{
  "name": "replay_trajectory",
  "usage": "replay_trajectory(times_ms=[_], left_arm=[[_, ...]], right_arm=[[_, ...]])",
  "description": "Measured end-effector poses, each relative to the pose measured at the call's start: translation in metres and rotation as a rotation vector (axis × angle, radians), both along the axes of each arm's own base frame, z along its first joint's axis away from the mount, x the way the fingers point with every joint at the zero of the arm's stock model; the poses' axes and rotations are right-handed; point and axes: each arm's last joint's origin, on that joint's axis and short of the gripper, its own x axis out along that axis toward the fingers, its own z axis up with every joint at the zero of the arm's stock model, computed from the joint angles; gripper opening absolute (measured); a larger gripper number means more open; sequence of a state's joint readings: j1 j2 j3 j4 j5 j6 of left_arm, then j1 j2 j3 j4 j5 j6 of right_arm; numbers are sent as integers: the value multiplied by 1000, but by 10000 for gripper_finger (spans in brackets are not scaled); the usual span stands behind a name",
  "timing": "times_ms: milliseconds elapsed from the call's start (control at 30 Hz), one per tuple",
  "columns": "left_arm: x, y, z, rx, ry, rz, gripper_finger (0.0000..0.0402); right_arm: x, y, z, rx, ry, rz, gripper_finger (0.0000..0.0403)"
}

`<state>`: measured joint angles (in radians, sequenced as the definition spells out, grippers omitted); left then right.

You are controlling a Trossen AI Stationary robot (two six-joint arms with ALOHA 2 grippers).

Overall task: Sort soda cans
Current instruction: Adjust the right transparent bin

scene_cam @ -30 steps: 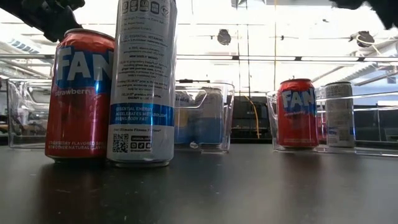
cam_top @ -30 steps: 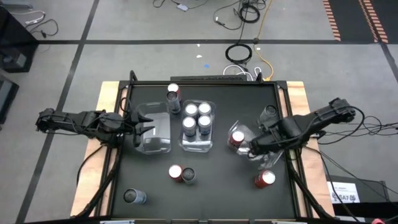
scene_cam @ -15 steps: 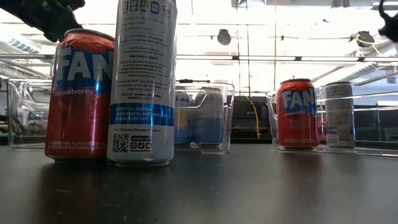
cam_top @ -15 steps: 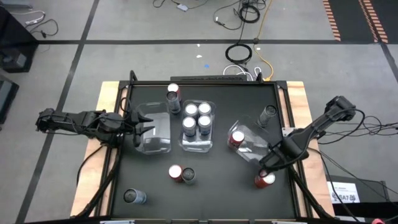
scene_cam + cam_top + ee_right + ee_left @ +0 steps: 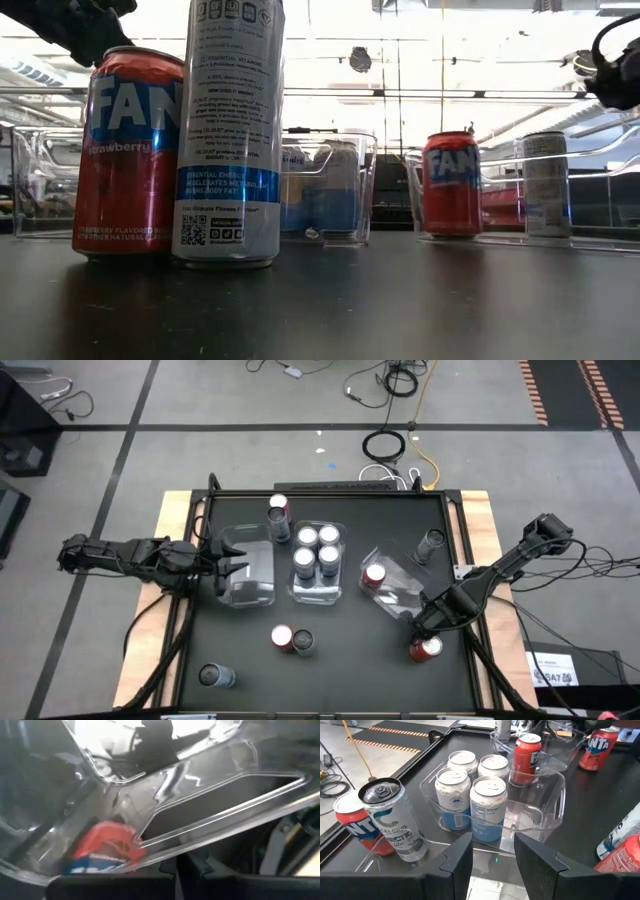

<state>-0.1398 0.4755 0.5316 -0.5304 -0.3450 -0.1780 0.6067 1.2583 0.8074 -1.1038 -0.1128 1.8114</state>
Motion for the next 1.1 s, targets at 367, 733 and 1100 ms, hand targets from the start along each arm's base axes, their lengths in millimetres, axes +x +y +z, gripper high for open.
replay_trajectory(times_ms=[367, 733, 1100], left_arm=[[0, 0, 0, 0, 1, 0, 155], [0, 0, 0, 0, 2, 0, 155], [0, 0, 0, 13, 3, 4, 155]], right_arm=[[13, -9, 0, -4, -97, 164, 0], [35, -17, 6, 25, -272, 301, 0], [61, -21, 94, -6, -513, 458, 0]])
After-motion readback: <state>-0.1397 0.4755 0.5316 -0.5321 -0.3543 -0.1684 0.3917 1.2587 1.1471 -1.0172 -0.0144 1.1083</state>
